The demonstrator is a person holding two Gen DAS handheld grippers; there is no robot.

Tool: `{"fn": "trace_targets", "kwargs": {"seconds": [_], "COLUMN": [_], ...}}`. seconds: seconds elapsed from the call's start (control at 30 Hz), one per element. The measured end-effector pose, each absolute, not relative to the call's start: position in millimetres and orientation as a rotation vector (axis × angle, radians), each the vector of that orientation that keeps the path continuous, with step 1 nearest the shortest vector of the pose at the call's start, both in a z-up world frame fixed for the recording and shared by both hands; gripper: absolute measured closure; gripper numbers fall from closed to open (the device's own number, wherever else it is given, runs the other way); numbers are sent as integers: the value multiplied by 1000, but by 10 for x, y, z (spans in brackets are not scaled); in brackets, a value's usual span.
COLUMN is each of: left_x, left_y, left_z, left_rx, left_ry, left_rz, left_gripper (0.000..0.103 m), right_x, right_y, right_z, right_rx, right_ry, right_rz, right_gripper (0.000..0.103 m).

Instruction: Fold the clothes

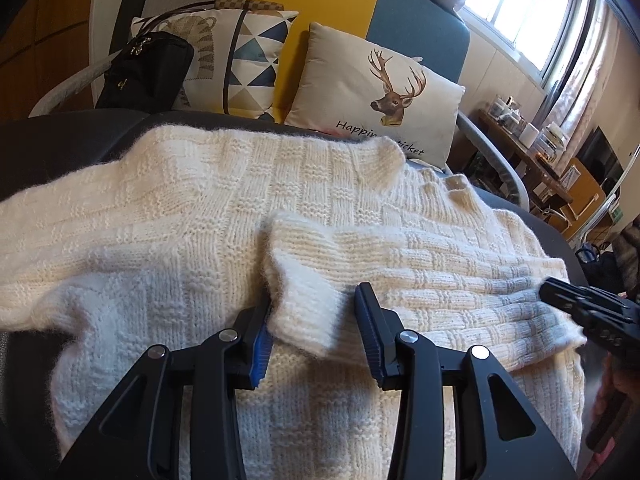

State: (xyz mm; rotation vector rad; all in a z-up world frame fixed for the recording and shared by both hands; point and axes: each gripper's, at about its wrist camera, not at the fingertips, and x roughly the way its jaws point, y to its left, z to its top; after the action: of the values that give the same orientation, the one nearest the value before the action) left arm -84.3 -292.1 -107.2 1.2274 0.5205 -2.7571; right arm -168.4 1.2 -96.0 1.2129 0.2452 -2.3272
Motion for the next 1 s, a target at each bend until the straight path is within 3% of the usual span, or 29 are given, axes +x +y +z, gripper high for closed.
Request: {"fn": "trace_targets", "kwargs": {"seconds": [0.37,0.53,0.73,0.8,1.0], "left_x": [-822,-805,-768,-741,-695], "left_y": [-2979,-3003,-3038,-3075,-3165], "left_z": [-1092,-1087,-1063,-1065,-1095], "left_rx": [1221,1213,1210,1201,1188], "left_ry": [583,621,635,652,735], "left_rz": [-2770,-2775,-2766,-2754,-2761], "left_gripper": [62,62,61,66,66], "right_x": [-1794,-1763,-1532,-1519,-1595], "right_y": [-360,-506,-1140,-1250,-1338], "right_z": [-1201,-955,-965,-1011,-1189], "right_rx": [1208,1190,1126,1126,1162], "right_ry": [271,80,227,237,212], "right_rz": [-2353,-2296,-2179,-2159,-2137], "right_gripper": [86,83,83,85,85]}}
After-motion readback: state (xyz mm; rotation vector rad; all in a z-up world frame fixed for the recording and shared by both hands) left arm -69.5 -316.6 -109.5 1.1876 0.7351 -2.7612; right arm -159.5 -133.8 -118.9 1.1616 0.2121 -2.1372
